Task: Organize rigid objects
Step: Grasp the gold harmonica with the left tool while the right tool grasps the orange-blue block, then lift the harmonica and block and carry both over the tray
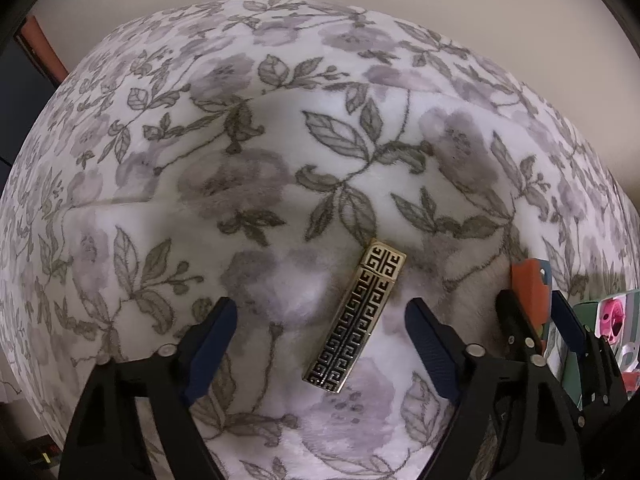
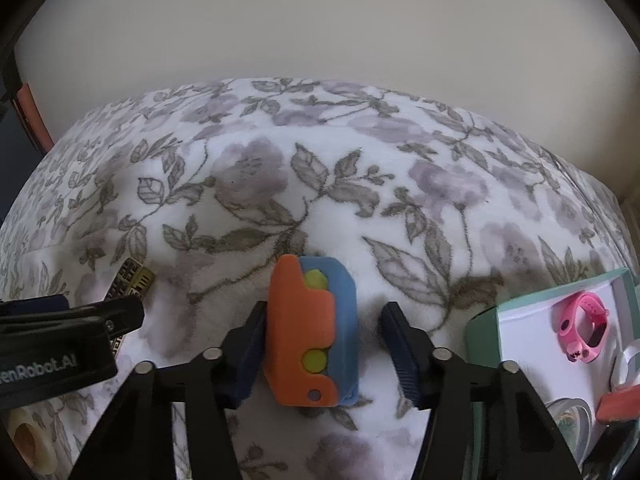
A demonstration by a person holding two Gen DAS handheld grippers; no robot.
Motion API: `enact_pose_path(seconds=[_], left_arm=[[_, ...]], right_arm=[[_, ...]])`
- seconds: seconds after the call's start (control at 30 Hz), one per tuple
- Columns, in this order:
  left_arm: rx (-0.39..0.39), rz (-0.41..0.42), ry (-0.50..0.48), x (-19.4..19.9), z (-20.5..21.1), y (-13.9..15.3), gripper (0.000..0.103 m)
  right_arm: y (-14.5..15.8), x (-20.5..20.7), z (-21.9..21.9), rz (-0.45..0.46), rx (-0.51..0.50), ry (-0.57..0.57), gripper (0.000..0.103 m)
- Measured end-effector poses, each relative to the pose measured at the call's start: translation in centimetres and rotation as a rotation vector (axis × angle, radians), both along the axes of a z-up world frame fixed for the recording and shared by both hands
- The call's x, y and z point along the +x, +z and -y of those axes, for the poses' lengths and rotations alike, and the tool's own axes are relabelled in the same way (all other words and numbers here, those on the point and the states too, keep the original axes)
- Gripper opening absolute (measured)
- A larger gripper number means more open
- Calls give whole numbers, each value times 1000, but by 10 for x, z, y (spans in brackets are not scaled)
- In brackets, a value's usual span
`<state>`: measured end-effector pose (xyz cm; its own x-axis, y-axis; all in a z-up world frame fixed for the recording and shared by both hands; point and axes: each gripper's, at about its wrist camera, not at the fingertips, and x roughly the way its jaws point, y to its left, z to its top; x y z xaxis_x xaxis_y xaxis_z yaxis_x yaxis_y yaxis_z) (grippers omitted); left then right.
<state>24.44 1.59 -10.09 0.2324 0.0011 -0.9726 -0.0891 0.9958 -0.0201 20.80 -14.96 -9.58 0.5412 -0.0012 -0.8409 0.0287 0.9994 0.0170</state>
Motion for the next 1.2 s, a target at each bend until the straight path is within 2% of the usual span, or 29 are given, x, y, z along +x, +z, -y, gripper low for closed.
enact_pose_path(seconds=[0.03,0.2,0.3,0.47,0.63,0.9,1.2], left_arm=[[1,-5,-5,0,4,-2,75],[24,-10,-37,-3,16,-8,64],[38,1,-73,-3,27,-7,53],[63,14,-124,-4,46,-6,34],[83,22,-151,-2,61,-4,23],[97,34,-161,-1,65,-3,22],[98,81,-164,-5,71,22,21]], right_arm=[[0,-1,0,0,-1,-3,54],[0,-5,0,3,-5,-4,50],[2,-9,-1,-4,-8,0,45],[3,-13,-1,-12,-6,10,45],[4,-16,0,-24,3,19,45],[6,-17,5,-35,26,14,45],[16,-19,13,-12,47,10,45]])
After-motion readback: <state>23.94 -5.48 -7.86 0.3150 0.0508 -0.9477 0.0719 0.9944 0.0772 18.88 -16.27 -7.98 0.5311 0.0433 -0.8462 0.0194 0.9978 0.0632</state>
